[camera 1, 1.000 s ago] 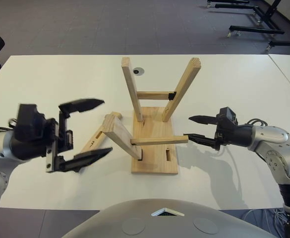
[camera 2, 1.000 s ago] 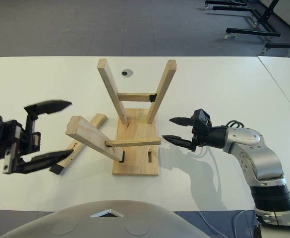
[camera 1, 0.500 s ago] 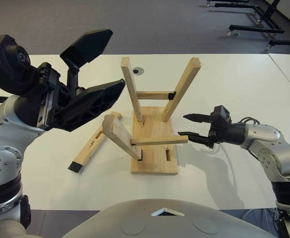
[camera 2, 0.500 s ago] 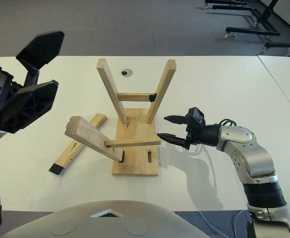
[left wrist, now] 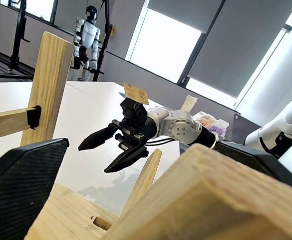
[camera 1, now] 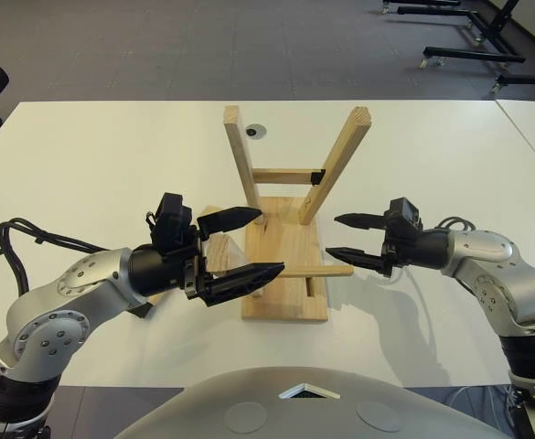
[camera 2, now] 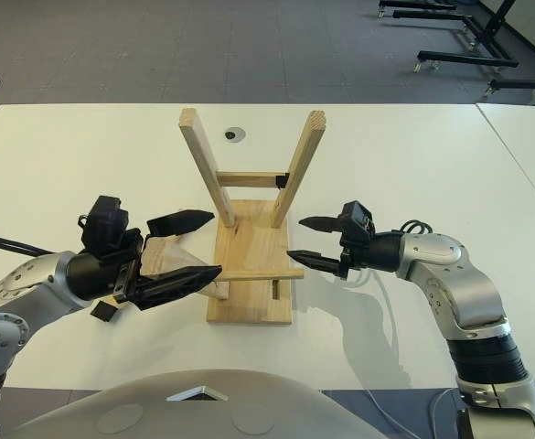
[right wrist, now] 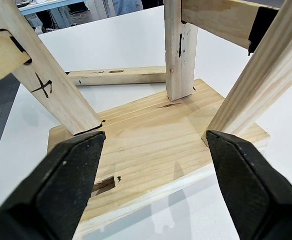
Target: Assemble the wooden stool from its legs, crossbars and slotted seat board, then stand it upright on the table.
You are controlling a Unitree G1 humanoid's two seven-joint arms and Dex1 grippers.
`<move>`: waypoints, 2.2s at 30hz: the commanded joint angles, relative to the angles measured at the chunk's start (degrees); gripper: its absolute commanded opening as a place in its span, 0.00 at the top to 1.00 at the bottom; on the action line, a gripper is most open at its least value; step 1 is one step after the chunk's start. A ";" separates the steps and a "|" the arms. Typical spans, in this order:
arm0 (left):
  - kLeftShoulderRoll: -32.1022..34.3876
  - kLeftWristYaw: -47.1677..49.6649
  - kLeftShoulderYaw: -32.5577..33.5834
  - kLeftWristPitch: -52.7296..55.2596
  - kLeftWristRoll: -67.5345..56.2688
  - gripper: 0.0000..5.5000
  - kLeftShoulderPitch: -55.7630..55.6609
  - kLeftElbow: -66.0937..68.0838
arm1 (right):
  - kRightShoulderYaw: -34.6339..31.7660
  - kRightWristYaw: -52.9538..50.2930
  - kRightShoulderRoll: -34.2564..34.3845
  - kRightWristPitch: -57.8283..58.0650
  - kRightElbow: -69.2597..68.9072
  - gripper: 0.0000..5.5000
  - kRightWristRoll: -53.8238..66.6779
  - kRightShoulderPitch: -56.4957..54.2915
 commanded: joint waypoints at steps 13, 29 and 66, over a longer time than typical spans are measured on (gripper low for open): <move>0.34 -4.31 28.62 -2.95 -8.76 0.02 5.32 7.79 | -4.28 0.05 -0.75 -0.08 0.92 0.32 1.25 1.69; 0.68 3.98 3.98 -5.81 45.77 0.02 17.76 17.46 | -3.59 2.17 -2.59 -0.05 2.83 0.32 0.57 -0.32; -3.73 -5.80 21.16 -12.95 26.58 0.62 -8.88 15.86 | -10.12 0.85 3.94 5.41 1.87 0.34 15.46 -12.34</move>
